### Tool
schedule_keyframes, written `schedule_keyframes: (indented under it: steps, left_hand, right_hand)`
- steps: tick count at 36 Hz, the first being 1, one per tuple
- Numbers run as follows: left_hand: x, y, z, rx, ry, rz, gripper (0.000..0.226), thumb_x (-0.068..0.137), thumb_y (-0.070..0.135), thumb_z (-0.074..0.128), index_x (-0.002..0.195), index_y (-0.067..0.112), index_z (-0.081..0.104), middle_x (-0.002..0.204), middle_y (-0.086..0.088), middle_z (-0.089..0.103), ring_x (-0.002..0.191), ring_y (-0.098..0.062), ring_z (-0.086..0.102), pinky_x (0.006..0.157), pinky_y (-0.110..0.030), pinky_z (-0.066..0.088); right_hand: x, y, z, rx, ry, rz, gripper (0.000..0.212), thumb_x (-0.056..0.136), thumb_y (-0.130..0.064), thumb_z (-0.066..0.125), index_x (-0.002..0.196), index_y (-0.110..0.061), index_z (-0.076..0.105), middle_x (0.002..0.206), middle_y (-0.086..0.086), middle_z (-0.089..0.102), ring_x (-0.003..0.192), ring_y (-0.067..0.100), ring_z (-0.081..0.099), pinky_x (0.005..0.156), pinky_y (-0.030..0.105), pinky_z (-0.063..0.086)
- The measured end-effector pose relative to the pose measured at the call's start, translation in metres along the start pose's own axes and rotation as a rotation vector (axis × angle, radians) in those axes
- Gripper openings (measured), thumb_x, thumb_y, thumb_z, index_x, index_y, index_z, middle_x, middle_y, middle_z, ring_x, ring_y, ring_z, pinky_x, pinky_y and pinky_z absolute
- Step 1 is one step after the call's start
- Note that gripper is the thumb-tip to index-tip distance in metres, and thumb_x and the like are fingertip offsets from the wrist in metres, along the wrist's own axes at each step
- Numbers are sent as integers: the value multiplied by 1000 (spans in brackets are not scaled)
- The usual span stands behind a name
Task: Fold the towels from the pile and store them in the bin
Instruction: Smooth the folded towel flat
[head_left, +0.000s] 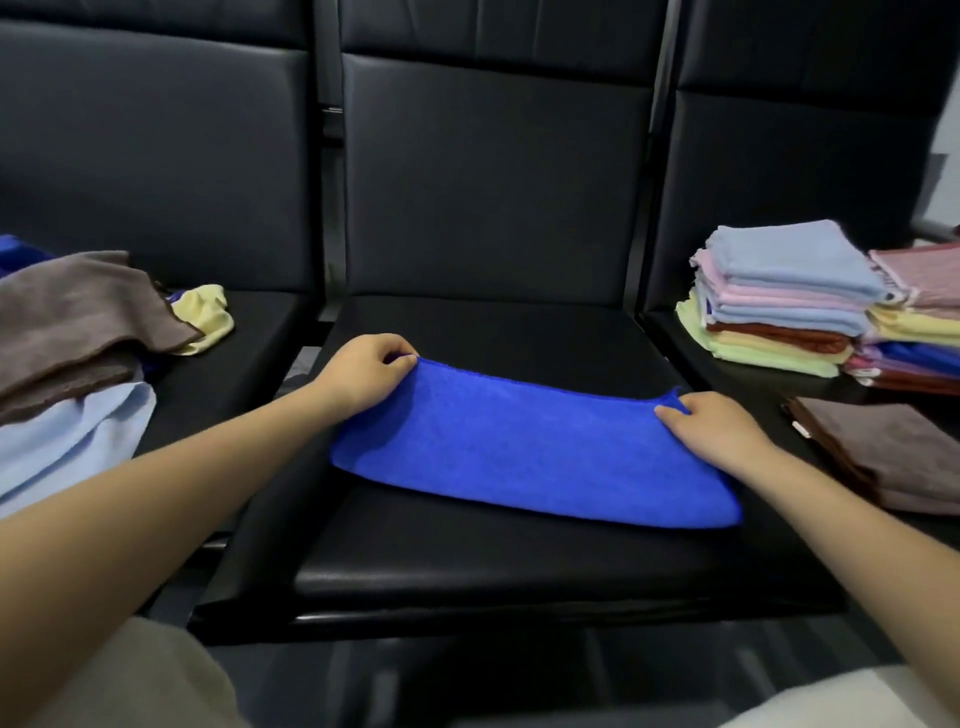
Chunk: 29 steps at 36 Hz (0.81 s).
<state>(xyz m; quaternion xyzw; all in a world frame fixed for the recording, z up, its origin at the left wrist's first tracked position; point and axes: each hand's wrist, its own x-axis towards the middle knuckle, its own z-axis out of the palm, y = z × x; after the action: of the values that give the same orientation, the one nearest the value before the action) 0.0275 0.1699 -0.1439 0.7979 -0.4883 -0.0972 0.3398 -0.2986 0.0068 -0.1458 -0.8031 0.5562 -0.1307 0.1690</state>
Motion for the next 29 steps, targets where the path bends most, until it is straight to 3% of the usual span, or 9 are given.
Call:
schedule_keyframes:
  steps: [4,6,8,10,13,21,23,26,29]
  left_hand:
    - [13,-2,11,162,27,56,21,98,26,51,105,17,68,106,-2,65,101,-20,58,81,-30,43]
    - [16,-7,16,273,31,83,20,97,28,53,106,18,67,108,-5,59,106,-24,54,85,-33,43]
    - [18,-12,21,322,21,73,18,95,30,54,106,20,65,110,-6,54,113,-26,47,89,-38,44]
    - [19,-14,26,311,23,46,20,94,31,53,110,20,61,115,-8,51,118,-28,43,93,-42,44]
    - [22,-15,30,317,27,46,31,95,35,53,121,20,56,121,-9,50,121,-28,42,97,-43,42]
    - [30,-13,24,274,10,-5,25,97,36,52,99,13,61,94,-6,63,88,-23,56,73,-34,42]
    - [31,-13,21,219,78,-44,24,97,35,52,97,13,60,91,-5,63,87,-24,58,72,-35,43]
    - [29,-18,20,210,175,-37,18,96,27,53,104,13,59,105,-9,59,100,-27,56,81,-36,42]
    - [24,-20,20,292,199,-42,31,96,30,52,121,12,55,121,-15,51,120,-33,43,94,-43,39]
  right_hand:
    - [-3,4,5,-76,92,-20,38,99,-33,50,67,-15,47,67,1,51,72,26,54,50,31,27]
    - [-5,3,8,-168,132,-40,31,98,-35,51,73,-17,46,70,-3,50,80,27,57,51,32,26]
    - [-4,3,11,-221,146,-55,19,97,-36,51,92,-18,52,88,0,56,93,29,59,57,31,31]
    - [-3,2,13,-222,140,-35,28,97,-37,50,113,-15,55,112,6,55,107,29,56,68,32,37]
    - [1,0,15,-227,137,-6,38,98,-36,50,121,-6,52,124,15,47,117,32,47,82,37,41]
    - [16,-9,20,-210,111,-66,36,102,-27,45,128,-3,50,128,16,51,123,32,45,89,37,41]
    - [23,-11,20,-148,148,-75,34,101,-27,47,126,-4,51,127,16,53,120,32,47,86,37,41]
    - [34,-7,16,-89,193,-82,29,98,-32,52,113,-8,56,118,14,56,116,33,49,82,37,41]
    - [39,-4,8,-64,146,18,43,92,-52,54,78,-12,58,88,10,60,92,33,58,65,32,38]
